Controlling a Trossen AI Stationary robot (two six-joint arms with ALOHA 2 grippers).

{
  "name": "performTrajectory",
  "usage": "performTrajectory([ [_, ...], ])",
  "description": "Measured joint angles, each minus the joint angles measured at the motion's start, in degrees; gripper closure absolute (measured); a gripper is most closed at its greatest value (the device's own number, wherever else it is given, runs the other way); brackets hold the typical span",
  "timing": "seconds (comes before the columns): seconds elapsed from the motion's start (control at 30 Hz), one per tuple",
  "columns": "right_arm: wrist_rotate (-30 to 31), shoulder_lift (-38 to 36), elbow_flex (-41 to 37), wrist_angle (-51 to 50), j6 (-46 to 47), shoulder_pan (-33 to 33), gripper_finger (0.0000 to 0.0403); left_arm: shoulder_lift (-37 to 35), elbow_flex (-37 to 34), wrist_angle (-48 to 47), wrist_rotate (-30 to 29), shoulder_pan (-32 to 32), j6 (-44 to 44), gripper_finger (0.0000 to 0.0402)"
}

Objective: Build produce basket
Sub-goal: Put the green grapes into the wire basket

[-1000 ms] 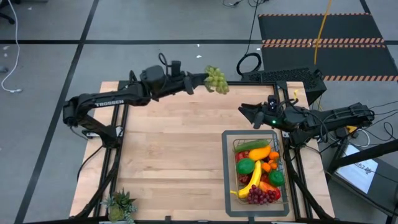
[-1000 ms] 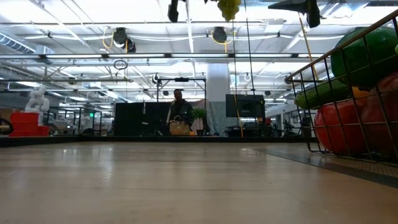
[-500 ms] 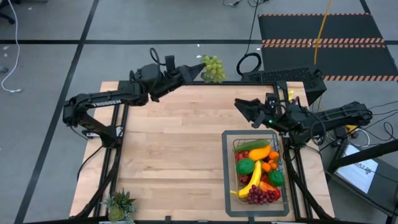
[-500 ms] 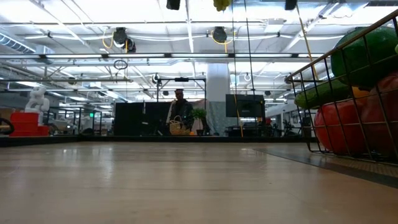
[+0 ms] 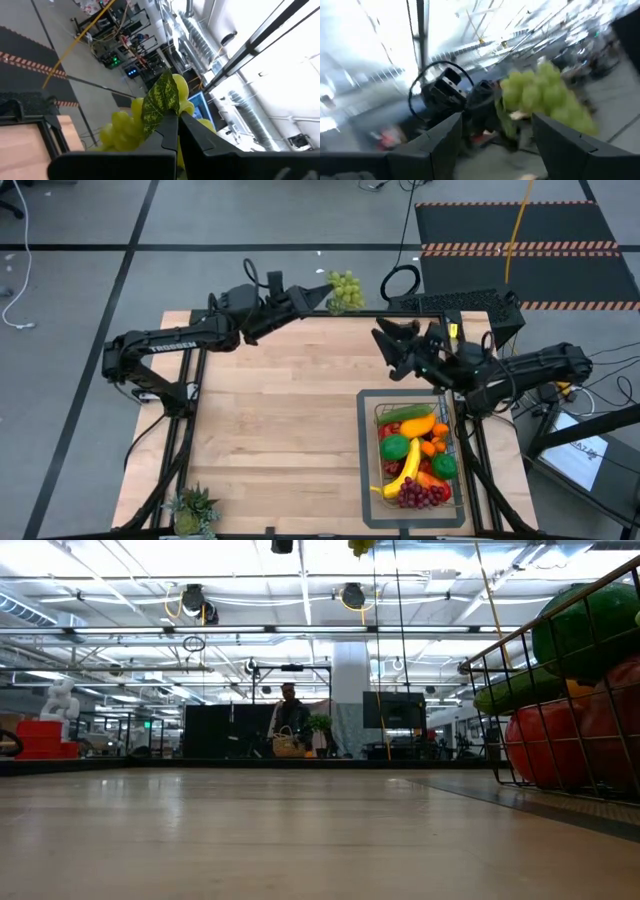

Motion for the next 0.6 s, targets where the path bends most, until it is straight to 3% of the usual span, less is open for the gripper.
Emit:
performTrajectory([
  [0.27,7.5,4.0,16.1,-24.6,-27.1,0.0,0.0168,0.5,0.0,0.2,0.6,0.1,-0.5,0.0398],
  [0.43,10.9,8.5,21.1,-29.2,-41.6,0.0,0.0189,0.6,0.0,0.1,0.7,0.6,-0.6,0.0398],
  [0.6,17.0,12.0,21.4,-29.2,-47.3,-0.5,0.0227,0.6,0.0,0.3,0.8,0.9,-0.9,0.0398],
])
